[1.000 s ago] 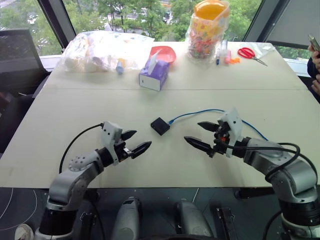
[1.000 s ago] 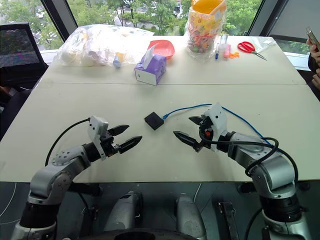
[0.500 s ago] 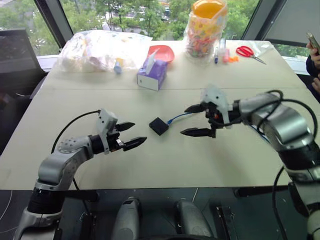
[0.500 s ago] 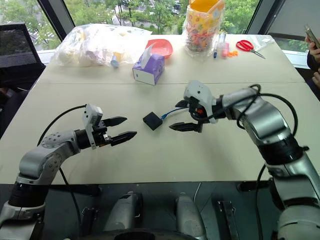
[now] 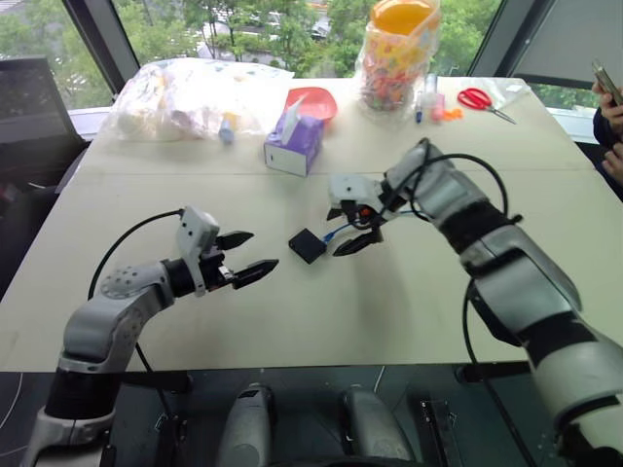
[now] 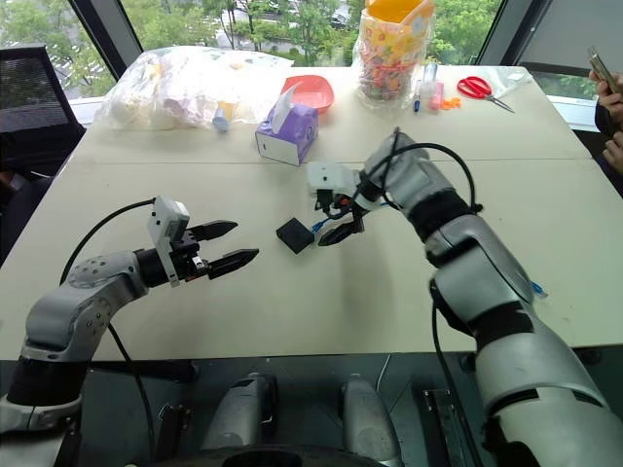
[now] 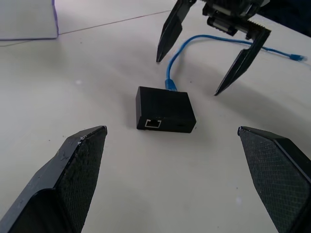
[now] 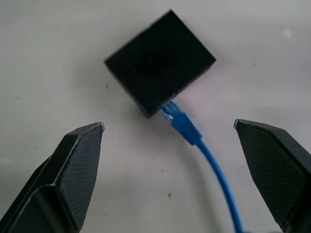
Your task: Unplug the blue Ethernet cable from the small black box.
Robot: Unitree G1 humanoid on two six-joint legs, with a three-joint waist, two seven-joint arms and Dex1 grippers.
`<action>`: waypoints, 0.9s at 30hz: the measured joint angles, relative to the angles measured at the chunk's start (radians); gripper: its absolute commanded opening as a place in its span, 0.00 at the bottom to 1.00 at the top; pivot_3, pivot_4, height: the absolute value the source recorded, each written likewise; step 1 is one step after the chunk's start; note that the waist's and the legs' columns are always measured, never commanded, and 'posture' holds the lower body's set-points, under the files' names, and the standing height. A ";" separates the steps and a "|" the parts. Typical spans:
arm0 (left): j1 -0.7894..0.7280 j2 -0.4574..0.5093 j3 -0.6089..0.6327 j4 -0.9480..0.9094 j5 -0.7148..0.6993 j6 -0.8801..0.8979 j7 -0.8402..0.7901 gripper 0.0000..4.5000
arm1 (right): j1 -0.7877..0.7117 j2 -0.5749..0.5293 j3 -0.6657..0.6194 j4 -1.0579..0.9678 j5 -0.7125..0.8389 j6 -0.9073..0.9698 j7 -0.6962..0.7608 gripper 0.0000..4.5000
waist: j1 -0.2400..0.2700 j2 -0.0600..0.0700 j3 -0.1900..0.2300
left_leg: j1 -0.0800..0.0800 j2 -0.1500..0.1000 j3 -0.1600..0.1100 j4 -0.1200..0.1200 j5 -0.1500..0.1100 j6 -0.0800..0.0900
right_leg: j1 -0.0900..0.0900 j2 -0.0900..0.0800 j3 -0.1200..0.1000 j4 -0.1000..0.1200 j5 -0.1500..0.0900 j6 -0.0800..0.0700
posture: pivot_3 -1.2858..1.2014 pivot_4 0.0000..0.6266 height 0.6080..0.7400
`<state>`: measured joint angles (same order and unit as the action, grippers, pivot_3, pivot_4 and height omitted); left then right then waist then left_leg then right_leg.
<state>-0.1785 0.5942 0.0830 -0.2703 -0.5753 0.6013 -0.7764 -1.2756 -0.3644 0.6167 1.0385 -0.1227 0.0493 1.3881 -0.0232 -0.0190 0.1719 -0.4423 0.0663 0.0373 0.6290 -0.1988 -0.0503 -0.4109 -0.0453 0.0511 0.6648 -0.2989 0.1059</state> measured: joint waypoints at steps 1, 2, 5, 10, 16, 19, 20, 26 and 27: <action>0.014 -0.001 0.007 -0.005 0.002 -0.003 0.009 1.00 | -0.009 0.019 0.000 0.046 -0.021 -0.025 -0.001 1.00 | 0.000 0.000 0.000 | 0.000 0.000 0.000 0.000 0.000 0.000 | 0.000 0.000 0.000 0.000 0.000 0.000 | 0.52 0.24 0.96; 0.021 -0.002 0.013 -0.006 0.008 -0.007 0.020 1.00 | -0.012 0.033 -0.001 0.082 -0.036 -0.043 -0.003 1.00 | 0.002 0.000 0.000 | 0.000 0.000 0.000 0.000 0.000 0.000 | 0.000 0.000 0.000 0.000 0.000 0.000 | 0.52 0.24 0.96; 0.032 -0.005 0.026 -0.010 0.020 -0.022 0.045 1.00 | -0.042 0.074 -0.006 0.154 -0.076 -0.081 -0.019 1.00 | 0.003 0.000 0.000 | 0.000 0.000 0.000 0.001 0.000 0.000 | 0.000 0.000 0.000 0.000 0.000 0.000 | 0.52 0.24 0.96; 0.072 -0.004 0.057 -0.039 0.018 -0.023 0.059 1.00 | -0.066 0.119 -0.015 0.207 -0.142 -0.147 -0.044 0.70 | 0.000 0.000 0.000 | 0.001 0.000 0.000 0.000 0.000 0.000 | 0.001 0.000 0.000 0.001 0.000 0.000 | 0.52 0.24 0.96; 0.076 -0.003 0.065 -0.050 0.007 -0.018 0.059 1.00 | -0.066 0.127 -0.029 0.217 -0.181 -0.189 -0.033 0.02 | -0.002 0.000 0.000 | 0.002 0.000 0.000 0.001 0.000 -0.001 | 0.002 0.000 0.000 0.001 0.000 -0.001 | 0.52 0.24 0.96; 0.048 0.003 0.066 -0.048 -0.007 0.000 0.054 1.00 | -0.059 0.115 -0.029 0.197 -0.211 -0.233 -0.045 0.01 | 0.001 0.000 0.000 | 0.002 0.000 0.000 0.002 0.000 -0.001 | 0.003 0.000 0.000 0.001 0.000 -0.001 | 0.52 0.24 0.96; 0.032 0.004 0.068 -0.045 -0.015 0.010 0.052 1.00 | -0.050 0.104 -0.027 0.179 -0.224 -0.261 -0.064 0.01 | 0.003 0.000 0.000 | 0.002 0.000 0.000 0.002 0.000 -0.001 | 0.003 0.000 0.000 0.001 0.000 -0.001 | 0.52 0.24 0.96; -0.081 0.000 0.068 -0.009 -0.076 0.079 0.045 1.00 | 0.054 -0.011 -0.033 0.006 -0.301 -0.442 -0.285 0.01 | 0.007 0.000 0.000 | 0.002 -0.001 0.000 0.002 0.000 -0.001 | 0.003 -0.001 0.000 0.001 0.000 -0.001 | 0.52 0.24 0.96; -0.111 -0.011 0.064 0.011 -0.086 0.094 0.042 1.00 | 0.107 -0.054 -0.049 -0.079 -0.323 -0.474 -0.372 0.01 | 0.011 0.000 0.000 | 0.001 -0.001 -0.001 0.002 0.000 -0.001 | 0.003 -0.001 0.000 0.001 0.000 -0.001 | 0.52 0.24 0.96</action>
<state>-0.2893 0.5830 0.1474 -0.2593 -0.6613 0.6957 -0.7346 -1.1688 -0.4189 0.5674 0.9591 -0.4457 -0.4245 1.0157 -0.0124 -0.0188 0.1720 -0.4411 0.0656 0.0366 0.6311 -0.1986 -0.0509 -0.4083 -0.0460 0.0510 0.6655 -0.2985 0.1054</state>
